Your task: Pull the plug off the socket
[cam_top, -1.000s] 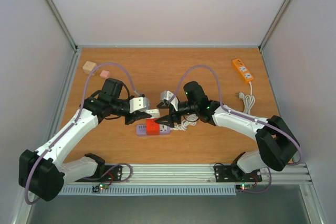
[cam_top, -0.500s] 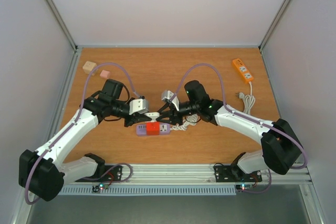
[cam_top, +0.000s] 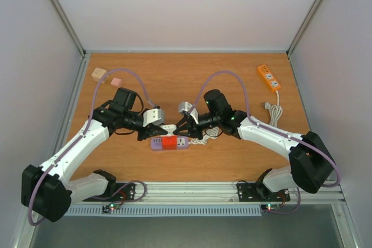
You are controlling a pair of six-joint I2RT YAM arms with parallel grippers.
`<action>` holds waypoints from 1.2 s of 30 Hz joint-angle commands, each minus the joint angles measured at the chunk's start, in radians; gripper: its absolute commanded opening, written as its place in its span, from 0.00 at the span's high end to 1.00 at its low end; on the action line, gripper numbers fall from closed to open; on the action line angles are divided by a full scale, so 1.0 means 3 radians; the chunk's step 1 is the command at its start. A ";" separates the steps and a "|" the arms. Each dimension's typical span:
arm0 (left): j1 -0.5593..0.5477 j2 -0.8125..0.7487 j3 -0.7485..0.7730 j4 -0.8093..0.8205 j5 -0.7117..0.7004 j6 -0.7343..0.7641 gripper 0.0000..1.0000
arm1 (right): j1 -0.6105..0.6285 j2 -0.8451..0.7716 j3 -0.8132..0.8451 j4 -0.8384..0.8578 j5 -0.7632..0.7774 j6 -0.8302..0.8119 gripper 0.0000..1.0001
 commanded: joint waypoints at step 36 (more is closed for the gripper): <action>0.0243 -0.0070 -0.0063 0.0271 0.0282 -0.0269 0.95 | -0.0065 -0.0121 0.0096 0.0046 0.0023 0.0229 0.81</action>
